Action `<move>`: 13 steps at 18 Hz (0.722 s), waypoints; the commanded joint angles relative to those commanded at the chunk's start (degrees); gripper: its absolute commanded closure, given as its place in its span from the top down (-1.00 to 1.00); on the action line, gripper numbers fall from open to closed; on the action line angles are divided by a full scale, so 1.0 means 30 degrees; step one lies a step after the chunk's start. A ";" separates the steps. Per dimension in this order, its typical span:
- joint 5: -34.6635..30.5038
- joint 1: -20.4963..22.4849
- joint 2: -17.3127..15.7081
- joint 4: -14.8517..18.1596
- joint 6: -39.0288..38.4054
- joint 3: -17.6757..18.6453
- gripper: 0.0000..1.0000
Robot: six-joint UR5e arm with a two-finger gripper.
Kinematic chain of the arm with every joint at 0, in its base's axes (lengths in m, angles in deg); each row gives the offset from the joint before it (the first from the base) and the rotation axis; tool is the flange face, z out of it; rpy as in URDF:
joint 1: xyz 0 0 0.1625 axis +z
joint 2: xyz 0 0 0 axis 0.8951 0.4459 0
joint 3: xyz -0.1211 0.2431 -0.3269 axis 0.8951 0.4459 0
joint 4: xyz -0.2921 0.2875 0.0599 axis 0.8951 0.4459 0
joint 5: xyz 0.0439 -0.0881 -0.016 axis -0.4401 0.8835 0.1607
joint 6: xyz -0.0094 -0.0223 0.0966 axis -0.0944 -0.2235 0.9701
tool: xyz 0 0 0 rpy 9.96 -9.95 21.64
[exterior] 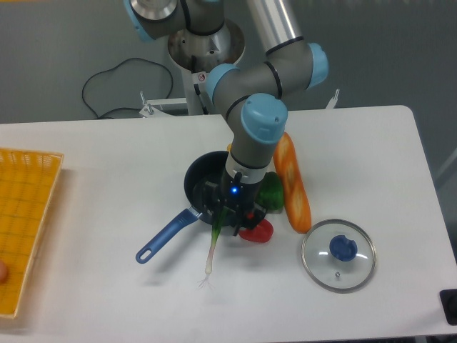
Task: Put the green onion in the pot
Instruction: 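Open the gripper and lift it up away from the pan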
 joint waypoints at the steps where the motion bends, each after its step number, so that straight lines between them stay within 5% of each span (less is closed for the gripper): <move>1: 0.0000 0.0147 -0.0088 0.0000 0.0000 0.0000 0.88; 8: -0.1431 0.0881 -0.0820 0.0408 0.0029 -0.0146 1.00; 13: -0.4888 0.0851 -0.0939 0.3567 0.4824 -0.1842 1.00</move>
